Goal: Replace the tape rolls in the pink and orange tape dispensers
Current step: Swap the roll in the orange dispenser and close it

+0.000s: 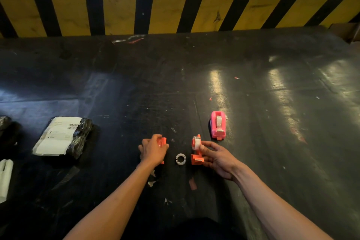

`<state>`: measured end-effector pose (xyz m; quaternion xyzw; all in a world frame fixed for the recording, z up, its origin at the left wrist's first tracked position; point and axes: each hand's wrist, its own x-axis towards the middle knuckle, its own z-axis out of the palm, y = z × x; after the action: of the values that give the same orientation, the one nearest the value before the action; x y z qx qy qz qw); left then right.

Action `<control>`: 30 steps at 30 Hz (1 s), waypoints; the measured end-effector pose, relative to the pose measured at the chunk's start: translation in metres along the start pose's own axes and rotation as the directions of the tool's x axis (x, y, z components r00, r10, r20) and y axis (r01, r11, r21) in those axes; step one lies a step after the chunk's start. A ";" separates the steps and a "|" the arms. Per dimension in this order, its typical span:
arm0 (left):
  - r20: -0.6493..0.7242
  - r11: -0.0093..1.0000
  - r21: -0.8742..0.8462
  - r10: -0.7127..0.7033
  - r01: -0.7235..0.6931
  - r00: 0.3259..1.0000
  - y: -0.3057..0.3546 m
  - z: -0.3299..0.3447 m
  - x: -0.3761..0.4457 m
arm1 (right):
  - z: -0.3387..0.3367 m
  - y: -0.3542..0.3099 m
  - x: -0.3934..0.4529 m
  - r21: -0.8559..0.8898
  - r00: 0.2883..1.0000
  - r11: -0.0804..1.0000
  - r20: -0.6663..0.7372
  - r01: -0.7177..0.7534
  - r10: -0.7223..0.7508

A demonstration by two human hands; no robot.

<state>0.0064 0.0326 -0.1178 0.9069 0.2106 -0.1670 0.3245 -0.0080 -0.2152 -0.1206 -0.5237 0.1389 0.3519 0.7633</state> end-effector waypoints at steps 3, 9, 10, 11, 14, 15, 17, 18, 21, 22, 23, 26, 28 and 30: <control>0.011 0.999 0.042 0.009 -0.009 1.000 -0.003 -0.002 0.005 | 0.001 -0.001 0.001 0.023 1.000 1.000 0.001 0.005 -0.005; 0.158 0.904 -0.402 -0.090 0.147 0.983 0.010 -0.007 -0.004 | 0.007 0.000 0.000 0.038 1.000 0.999 -0.001 0.027 -0.027; 0.202 0.847 -0.504 -0.072 0.167 0.977 0.014 -0.007 -0.007 | 0.008 0.001 0.000 0.034 0.999 0.999 -0.003 0.037 -0.037; 0.253 0.782 -0.593 -0.045 0.192 0.966 0.017 -0.006 -0.010 | 0.010 0.000 0.000 0.028 0.999 0.999 -0.008 0.044 -0.044; 0.395 0.604 -0.742 0.045 0.289 0.918 0.028 -0.006 -0.020 | 0.016 -0.001 -0.001 0.012 0.998 0.999 -0.030 0.048 -0.047; 0.424 0.570 -0.761 0.078 0.308 0.903 0.031 -0.006 -0.023 | 0.017 -0.002 -0.001 0.007 0.998 0.999 -0.035 0.046 -0.046; 0.450 0.546 -0.776 0.131 0.314 0.884 0.036 -0.005 -0.027 | 0.018 -0.002 -0.001 0.001 0.998 0.999 -0.035 0.044 -0.044; 0.447 0.545 -0.781 0.146 0.305 0.883 0.039 -0.004 -0.029 | 0.019 -0.001 0.000 0.001 0.998 0.999 -0.037 0.047 -0.047; 0.432 0.538 -0.792 0.157 0.289 0.888 0.043 -0.003 -0.031 | 0.017 0.001 0.000 0.002 0.997 0.998 -0.053 0.059 -0.059; 0.433 0.537 -0.792 0.160 0.290 0.887 0.044 -0.003 -0.031 | 0.017 0.002 0.000 0.003 0.997 0.998 -0.055 0.061 -0.061; 0.436 0.543 -0.789 0.163 0.289 0.885 0.044 -0.003 -0.032 | 0.016 0.003 0.000 0.011 0.997 0.998 -0.055 0.062 -0.062; 0.440 0.568 -0.773 0.159 0.283 0.884 0.044 -0.002 -0.033 | 0.013 0.005 0.001 0.049 0.997 0.997 -0.048 0.060 -0.058; 0.439 0.577 -0.766 0.148 0.283 0.886 0.044 -0.002 -0.033 | 0.013 0.005 0.000 0.048 0.997 0.997 -0.047 0.060 -0.058; 0.440 0.589 -0.755 0.129 0.288 0.889 0.045 -0.003 -0.033 | 0.014 0.004 -0.001 0.041 0.997 0.997 -0.050 0.058 -0.056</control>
<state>0.0008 -0.0058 -0.0781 0.5861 0.2235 -0.2735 0.7292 -0.0130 -0.2024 -0.1171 -0.5198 0.1501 0.3140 0.7802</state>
